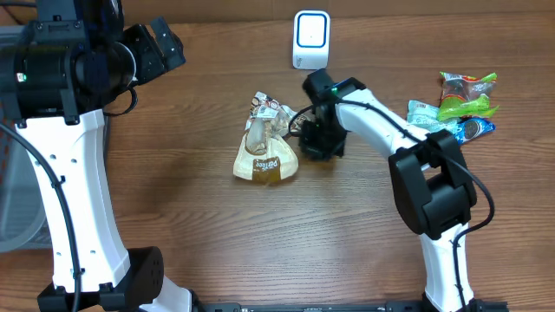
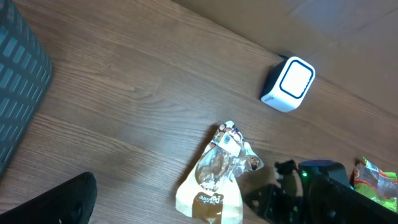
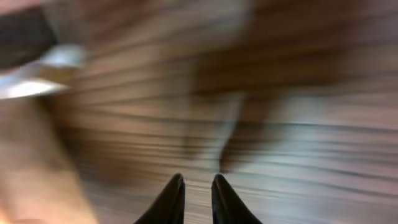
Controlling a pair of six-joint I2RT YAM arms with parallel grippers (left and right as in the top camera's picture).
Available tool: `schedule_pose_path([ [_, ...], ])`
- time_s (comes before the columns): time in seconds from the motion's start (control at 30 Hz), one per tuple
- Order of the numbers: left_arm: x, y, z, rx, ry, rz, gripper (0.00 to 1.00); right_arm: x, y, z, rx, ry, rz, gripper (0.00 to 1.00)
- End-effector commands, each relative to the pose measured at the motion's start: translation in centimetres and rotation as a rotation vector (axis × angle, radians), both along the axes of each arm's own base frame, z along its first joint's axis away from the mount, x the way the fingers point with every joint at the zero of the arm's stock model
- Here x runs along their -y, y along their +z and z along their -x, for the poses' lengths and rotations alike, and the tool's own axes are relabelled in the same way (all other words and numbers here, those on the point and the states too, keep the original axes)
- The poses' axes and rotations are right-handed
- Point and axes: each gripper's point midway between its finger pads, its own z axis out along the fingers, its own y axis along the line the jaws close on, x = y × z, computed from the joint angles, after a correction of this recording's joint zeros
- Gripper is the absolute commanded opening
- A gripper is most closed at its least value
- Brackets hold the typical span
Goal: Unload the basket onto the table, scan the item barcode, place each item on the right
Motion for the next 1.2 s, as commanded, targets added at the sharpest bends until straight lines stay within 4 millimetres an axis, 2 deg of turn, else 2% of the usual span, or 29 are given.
schedule_pose_path([
  [0.0,-0.2,-0.1,-0.1,-0.001,0.016,0.001,1.00,5.5,0.7,-2.4,0.063,0.064,0.101,0.21],
  [0.03,-0.2,-0.1,-0.1,-0.001,0.016,0.001,1.00,6.2,1.5,-2.8,0.065,0.075,0.081,0.23],
  [0.07,-0.2,-0.1,-0.1,-0.001,0.016,0.001,1.00,6.1,2.6,-3.3,0.080,0.102,0.021,0.33],
  [0.1,-0.2,-0.1,-0.1,-0.001,0.016,0.001,1.00,5.5,4.1,-4.0,0.107,0.125,-0.067,0.57],
  [0.13,-0.2,-0.1,-0.1,-0.001,0.016,0.001,1.00,5.1,5.1,-4.5,0.123,0.123,-0.121,0.69],
  [0.17,-0.2,-0.1,-0.1,-0.001,0.016,0.001,1.00,4.2,6.5,-5.2,0.148,0.106,-0.211,0.75],
  [0.23,-0.2,-0.1,-0.1,-0.001,0.016,0.001,0.99,2.5,8.0,-6.0,0.165,0.079,-0.347,0.77],
  [0.3,-0.2,-0.1,-0.1,-0.001,0.016,0.001,1.00,1.5,8.1,-6.6,0.148,0.001,-0.397,0.76],
  [0.47,-0.2,-0.1,-0.1,-0.001,0.016,0.001,1.00,-1.6,5.0,-7.0,0.137,-0.181,-0.332,0.76],
  [0.53,-0.2,-0.1,-0.1,-0.001,0.016,0.001,1.00,-3.0,3.6,-6.7,0.145,-0.230,-0.313,0.81],
  [0.6,-0.2,-0.1,-0.1,-0.001,0.016,0.001,1.00,-4.2,2.2,-6.3,0.134,-0.272,-0.311,0.93],
  [0.67,-0.2,-0.1,-0.1,-0.001,0.016,0.001,1.00,-5.0,1.2,-5.8,0.115,-0.288,-0.312,0.94],
  [0.7,-0.2,-0.1,-0.1,-0.001,0.016,0.001,1.00,-5.8,0.5,-5.5,0.109,-0.285,-0.320,1.00],
  [0.8,-0.2,-0.1,-0.1,-0.001,0.016,0.001,1.00,-7.3,0.2,-5.5,0.141,-0.254,-0.350,1.00],
  [0.93,-0.2,-0.1,-0.1,-0.001,0.016,0.001,1.00,-9.4,0.8,-6.2,0.224,-0.188,-0.406,0.98],
  [1.03,-0.2,-0.1,-0.1,-0.001,0.016,0.001,1.00,-10.1,1.2,-6.4,0.295,-0.088,-0.425,0.96],
  [1.17,-0.2,-0.1,-0.1,-0.001,0.016,0.001,1.00,-11.1,1.9,-5.5,0.337,0.079,-0.489,0.96],
])
